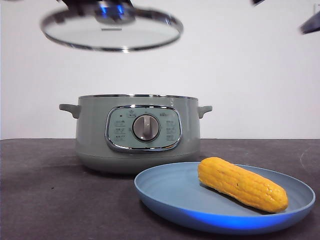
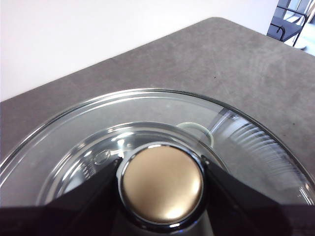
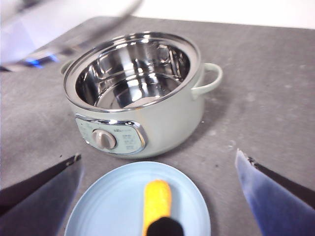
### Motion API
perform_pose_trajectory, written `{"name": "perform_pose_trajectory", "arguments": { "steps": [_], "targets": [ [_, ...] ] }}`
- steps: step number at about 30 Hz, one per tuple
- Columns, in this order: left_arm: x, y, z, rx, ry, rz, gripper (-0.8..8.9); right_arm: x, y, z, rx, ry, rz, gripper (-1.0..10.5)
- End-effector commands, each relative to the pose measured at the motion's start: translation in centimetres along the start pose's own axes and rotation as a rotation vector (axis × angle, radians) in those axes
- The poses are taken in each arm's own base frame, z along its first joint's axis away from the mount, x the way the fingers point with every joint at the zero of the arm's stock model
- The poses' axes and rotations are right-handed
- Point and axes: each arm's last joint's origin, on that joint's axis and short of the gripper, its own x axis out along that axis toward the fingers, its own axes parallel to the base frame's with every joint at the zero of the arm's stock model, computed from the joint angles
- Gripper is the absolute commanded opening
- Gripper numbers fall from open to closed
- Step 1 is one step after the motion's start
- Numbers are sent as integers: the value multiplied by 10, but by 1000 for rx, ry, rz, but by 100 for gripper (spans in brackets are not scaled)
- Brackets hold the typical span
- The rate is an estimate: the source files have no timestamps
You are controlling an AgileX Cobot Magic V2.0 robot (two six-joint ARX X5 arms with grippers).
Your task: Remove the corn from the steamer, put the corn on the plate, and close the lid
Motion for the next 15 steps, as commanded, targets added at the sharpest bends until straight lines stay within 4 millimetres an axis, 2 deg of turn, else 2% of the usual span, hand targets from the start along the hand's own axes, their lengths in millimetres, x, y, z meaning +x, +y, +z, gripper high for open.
{"name": "perform_pose_trajectory", "arguments": {
  "steps": [1,7,15],
  "targets": [
    [17,4,6,27,-62,-8,-7,-12,-2,-4,6,-15,-20,540],
    [55,12,-8,27,-63,-6,-7,-21,-3,-7,6,-17,-38,540],
    [78,16,-18,28,-65,-4,-8,-21,-3,-8,6,0,-40,540]
  ]
}}
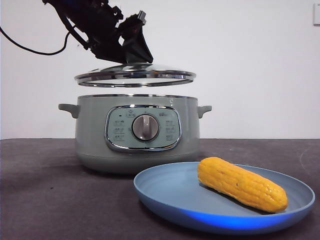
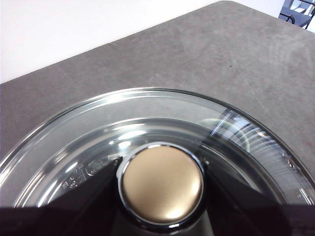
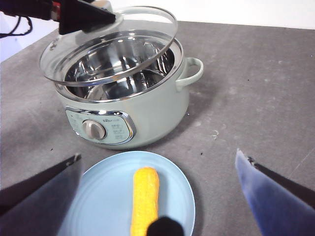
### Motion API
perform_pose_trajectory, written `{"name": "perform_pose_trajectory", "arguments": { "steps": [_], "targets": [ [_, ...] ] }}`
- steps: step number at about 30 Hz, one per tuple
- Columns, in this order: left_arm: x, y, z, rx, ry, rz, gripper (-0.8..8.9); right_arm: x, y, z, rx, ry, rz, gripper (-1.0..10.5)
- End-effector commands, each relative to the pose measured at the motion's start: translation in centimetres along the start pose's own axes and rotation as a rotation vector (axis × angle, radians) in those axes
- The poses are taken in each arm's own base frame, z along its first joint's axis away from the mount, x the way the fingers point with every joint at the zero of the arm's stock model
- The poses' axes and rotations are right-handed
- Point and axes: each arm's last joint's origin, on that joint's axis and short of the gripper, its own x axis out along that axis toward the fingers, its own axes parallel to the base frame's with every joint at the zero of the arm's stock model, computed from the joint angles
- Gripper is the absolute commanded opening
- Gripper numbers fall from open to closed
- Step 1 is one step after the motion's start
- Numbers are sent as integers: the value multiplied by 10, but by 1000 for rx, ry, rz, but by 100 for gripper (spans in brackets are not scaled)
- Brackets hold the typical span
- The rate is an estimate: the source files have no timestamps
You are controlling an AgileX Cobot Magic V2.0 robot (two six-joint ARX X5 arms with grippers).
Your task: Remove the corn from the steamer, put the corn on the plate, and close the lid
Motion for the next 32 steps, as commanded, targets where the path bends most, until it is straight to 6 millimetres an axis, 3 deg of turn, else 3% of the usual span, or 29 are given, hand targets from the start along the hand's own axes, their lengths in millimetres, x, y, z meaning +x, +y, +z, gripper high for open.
{"name": "perform_pose_trajectory", "arguments": {
  "steps": [1,32],
  "targets": [
    [0,0,12,30,-76,-1,-8,1,0,-1,7,-3,-3,540],
    [26,3,-15,-1,56,-16,-8,1,0,-1,5,-3,-5,539]
  ]
}}
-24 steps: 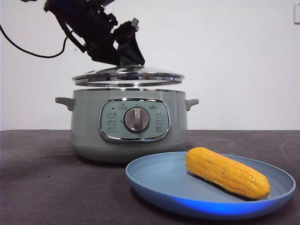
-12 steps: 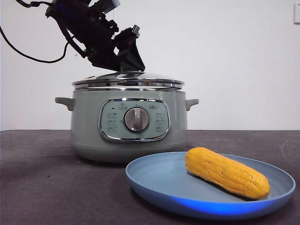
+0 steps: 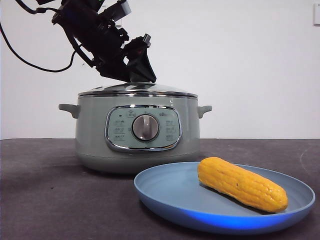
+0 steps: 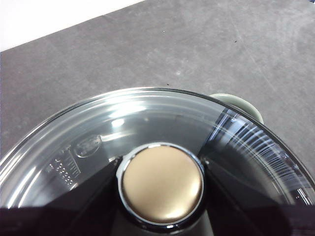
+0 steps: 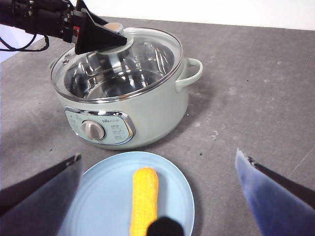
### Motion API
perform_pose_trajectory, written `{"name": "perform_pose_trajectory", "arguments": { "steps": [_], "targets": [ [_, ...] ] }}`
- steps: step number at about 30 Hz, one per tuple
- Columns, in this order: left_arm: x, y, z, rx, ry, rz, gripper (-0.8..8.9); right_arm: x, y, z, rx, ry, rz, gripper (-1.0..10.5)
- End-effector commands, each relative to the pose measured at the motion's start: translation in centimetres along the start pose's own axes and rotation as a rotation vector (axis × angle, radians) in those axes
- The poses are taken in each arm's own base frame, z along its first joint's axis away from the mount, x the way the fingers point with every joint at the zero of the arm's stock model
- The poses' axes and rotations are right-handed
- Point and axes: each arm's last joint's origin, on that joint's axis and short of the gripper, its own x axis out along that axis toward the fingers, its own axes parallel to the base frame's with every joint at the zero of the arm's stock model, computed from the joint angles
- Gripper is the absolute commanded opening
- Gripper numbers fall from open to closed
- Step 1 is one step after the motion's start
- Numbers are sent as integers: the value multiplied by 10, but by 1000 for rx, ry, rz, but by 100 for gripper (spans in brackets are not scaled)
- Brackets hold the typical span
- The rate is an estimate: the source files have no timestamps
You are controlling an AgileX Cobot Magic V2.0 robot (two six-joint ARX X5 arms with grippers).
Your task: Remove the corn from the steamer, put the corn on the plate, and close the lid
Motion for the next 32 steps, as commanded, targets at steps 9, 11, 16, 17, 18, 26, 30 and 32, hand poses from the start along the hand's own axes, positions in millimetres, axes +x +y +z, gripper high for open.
{"name": "perform_pose_trajectory", "arguments": {
  "steps": [9,11,16,17,18,26,30,32],
  "targets": [
    [1,-1,-3,-12,58,-15,1,1,0,-1,5,-2,-1,539],
    [1,-2,-4,-15,64,-16,29,1,0,-1,5,-2,1,540],
    [0,0,-2,-14,47,-11,456,1,0,-1,5,-1,2,540],
    [0,0,-1,-14,45,-11,485,1,0,-1,5,-1,2,540],
    [-1,0,-1,-13,42,-10,484,1,0,-1,5,-1,2,540],
    [-18,1,15,-2,-13,29,481,1,0,-3,4,23,-2,540],
    [-39,-2,25,-9,-19,34,481,1,0,-5,2,38,-4,540],
    [-54,-5,31,-9,-26,59,481,1,0,-5,2,38,-4,539]
  ]
}}
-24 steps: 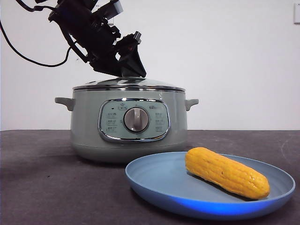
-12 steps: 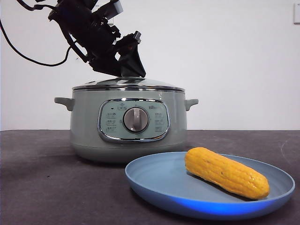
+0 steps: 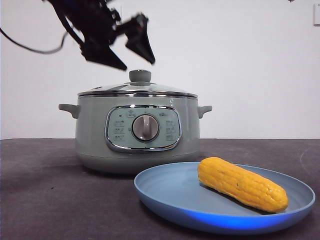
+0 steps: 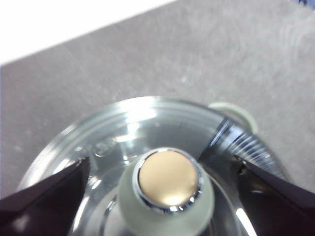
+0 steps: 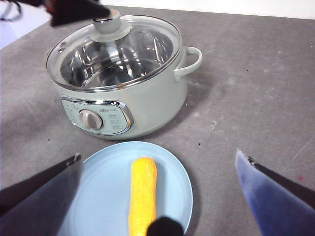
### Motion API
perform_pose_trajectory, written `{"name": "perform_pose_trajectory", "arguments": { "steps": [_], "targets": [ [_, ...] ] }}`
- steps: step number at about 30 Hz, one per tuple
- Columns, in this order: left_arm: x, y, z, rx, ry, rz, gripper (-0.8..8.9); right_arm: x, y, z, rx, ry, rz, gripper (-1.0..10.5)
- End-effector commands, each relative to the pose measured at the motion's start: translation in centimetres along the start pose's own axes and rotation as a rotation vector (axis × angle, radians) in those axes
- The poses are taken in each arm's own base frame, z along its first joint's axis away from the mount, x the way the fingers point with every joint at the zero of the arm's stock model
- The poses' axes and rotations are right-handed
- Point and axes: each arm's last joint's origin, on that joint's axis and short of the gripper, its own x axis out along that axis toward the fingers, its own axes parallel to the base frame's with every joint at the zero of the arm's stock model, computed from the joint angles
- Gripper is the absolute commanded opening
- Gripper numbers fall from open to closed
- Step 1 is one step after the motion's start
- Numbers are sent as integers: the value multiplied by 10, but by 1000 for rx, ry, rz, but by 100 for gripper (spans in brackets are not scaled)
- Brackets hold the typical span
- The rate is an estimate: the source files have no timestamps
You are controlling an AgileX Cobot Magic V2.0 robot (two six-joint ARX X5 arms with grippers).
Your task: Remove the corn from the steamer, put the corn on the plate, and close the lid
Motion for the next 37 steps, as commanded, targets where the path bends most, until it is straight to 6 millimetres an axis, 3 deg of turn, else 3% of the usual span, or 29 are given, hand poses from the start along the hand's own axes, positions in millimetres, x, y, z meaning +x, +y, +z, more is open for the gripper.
{"name": "perform_pose_trajectory", "arguments": {
  "steps": [1,9,14,19,24,27,29,33,37],
  "targets": [
    [-25,-3,12,-14,-31,36,481,1,0,-1,6,2,2,539],
    [-118,-23,29,-18,-66,51,468,1,0,-1,5,3,3,539],
    [-173,-38,16,-37,22,39,468,1,0,-2,1,8,9,536],
    [-208,-48,0,-58,117,30,467,1,0,-5,-1,38,5,536],
    [-222,-53,-12,-77,207,21,423,0,-1,-9,-5,82,0,531],
    [-222,-53,-17,-86,254,17,154,0,-1,-10,-6,97,-2,509],
    [-223,-53,-17,-84,263,16,-23,0,-1,-11,-7,105,-3,374],
    [-223,-53,-17,-83,264,15,-8,0,-1,-12,-7,112,-3,-28],
    [-223,-53,-17,-83,263,16,-7,0,-1,-12,-7,113,-4,-8]
  ]
}}
